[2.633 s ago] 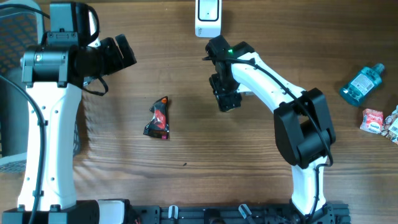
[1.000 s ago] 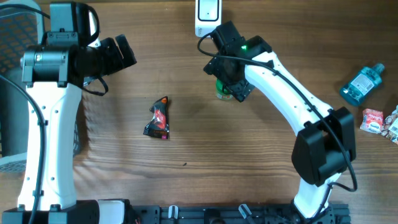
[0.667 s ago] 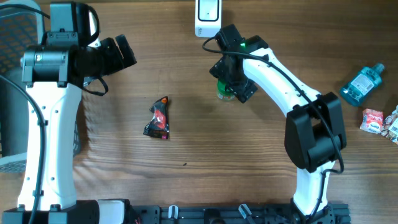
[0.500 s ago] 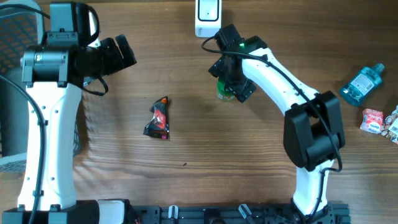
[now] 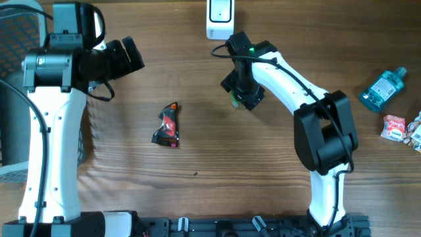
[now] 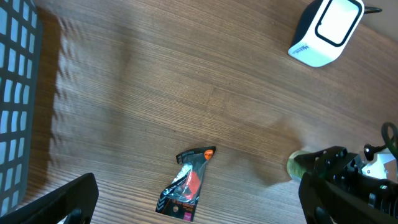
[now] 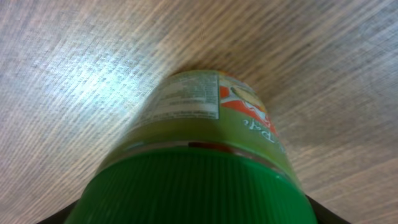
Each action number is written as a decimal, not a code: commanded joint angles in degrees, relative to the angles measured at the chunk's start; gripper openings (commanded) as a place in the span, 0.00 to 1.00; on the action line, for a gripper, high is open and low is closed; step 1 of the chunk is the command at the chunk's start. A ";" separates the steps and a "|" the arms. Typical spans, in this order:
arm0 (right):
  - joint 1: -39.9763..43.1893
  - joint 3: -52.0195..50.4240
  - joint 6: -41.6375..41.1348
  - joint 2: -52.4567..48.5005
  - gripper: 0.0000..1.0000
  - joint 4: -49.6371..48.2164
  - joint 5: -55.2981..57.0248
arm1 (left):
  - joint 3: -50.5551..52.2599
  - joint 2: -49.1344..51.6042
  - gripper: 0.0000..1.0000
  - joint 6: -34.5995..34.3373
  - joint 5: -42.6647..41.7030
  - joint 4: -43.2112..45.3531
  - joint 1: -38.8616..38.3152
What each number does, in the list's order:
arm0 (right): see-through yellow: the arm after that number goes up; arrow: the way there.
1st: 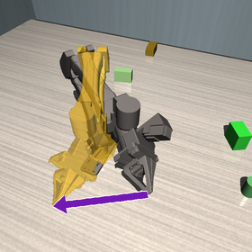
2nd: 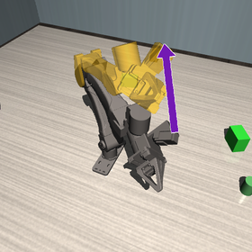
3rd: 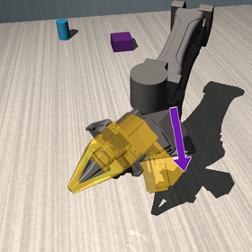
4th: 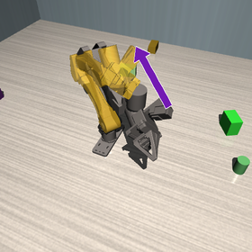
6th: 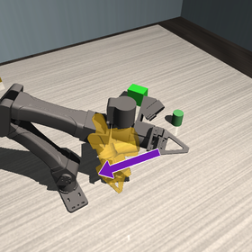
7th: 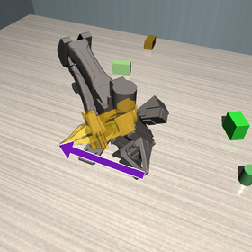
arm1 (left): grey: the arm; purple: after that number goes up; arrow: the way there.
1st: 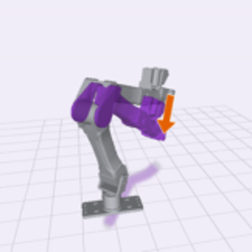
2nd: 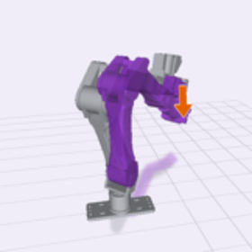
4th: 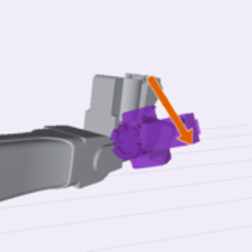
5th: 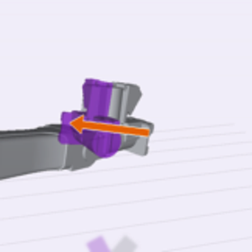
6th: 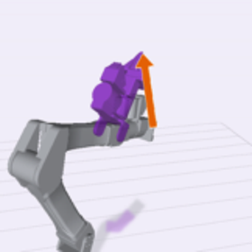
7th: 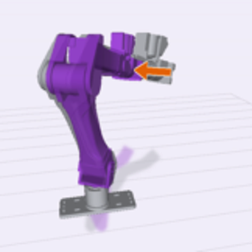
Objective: Scan the item barcode
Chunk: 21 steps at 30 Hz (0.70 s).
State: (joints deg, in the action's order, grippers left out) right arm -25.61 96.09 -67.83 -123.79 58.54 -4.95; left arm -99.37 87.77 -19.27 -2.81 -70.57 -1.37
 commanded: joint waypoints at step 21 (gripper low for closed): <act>1.90 0.83 16.92 -0.92 0.56 9.57 -26.60 | 0.15 0.33 1.00 -0.70 0.98 0.00 0.33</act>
State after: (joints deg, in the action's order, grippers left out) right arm -25.26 96.14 -56.21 -123.79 66.19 -23.70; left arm -99.37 87.77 -19.27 -2.81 -70.57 -1.37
